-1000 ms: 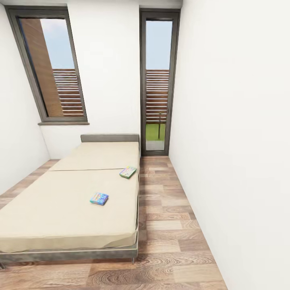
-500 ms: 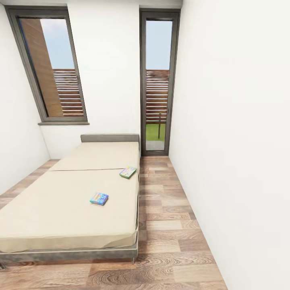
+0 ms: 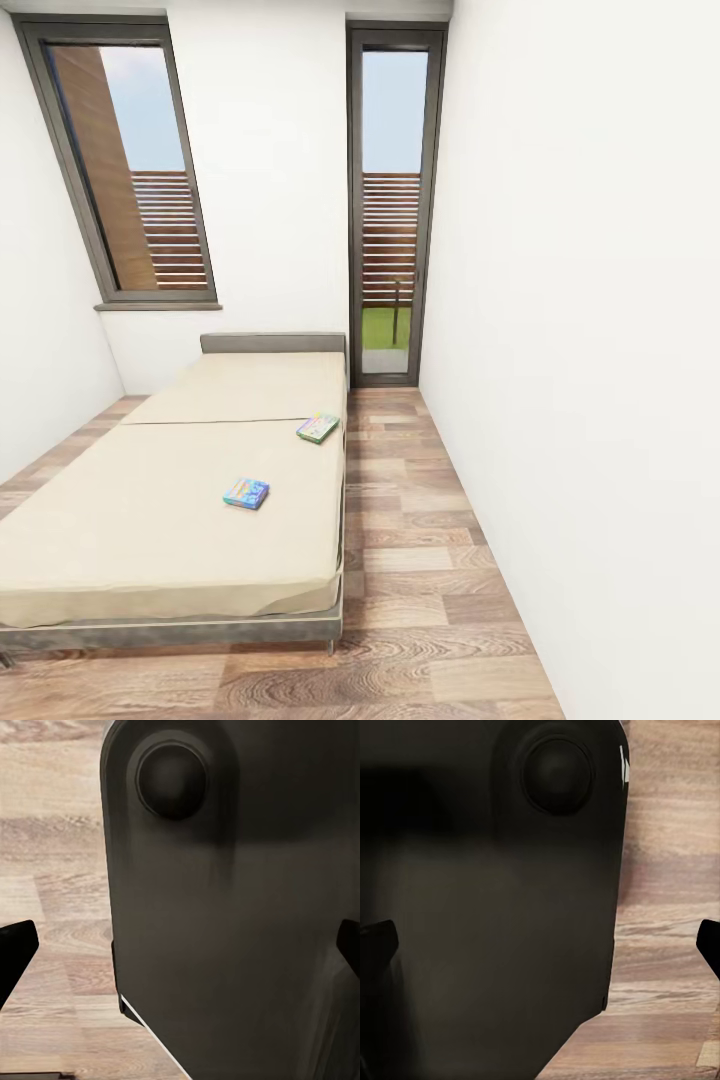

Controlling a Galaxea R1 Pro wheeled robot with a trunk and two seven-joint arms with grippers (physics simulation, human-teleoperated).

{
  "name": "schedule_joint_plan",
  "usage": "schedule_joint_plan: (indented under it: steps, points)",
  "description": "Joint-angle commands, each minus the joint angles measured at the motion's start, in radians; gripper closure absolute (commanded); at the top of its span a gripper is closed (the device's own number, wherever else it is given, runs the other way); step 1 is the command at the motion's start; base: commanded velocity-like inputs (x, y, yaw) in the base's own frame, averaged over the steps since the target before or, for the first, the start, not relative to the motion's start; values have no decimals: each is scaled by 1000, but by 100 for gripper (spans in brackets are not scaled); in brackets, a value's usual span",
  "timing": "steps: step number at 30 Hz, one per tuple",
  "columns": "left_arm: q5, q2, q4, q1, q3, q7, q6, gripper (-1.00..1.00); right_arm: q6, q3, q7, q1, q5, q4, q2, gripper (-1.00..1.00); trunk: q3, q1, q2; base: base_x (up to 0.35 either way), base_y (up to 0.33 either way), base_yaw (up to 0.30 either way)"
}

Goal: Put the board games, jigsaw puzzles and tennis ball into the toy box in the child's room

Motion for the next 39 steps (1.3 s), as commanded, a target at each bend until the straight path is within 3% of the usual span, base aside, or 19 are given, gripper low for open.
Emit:
schedule_joint_plan:
  steps: [1, 8, 18, 39]
  points:
    - [0, 0, 0, 0, 0, 0, 0, -100, 0, 0, 0, 0, 1, 0, 0, -100, -1, 0, 0, 0, 0, 0]
    - [0, 0, 0, 0, 0, 0, 0, -100, 0, -1, -1, 0, -1, -1, 0, -100, -1, 0, 0, 0, 0, 0]
    - [0, 28, -4, 16, -2, -1, 0, -100, -2, 3, -1, -32, -10, -25, 8, -100, -1, 0, 0, 0, 0, 0]
    - [-1, 38, -5, 20, -4, 0, 0, -100, -3, 4, -1, -39, -13, -31, 15, -100, -1, 0, 0, 0, 0, 0]
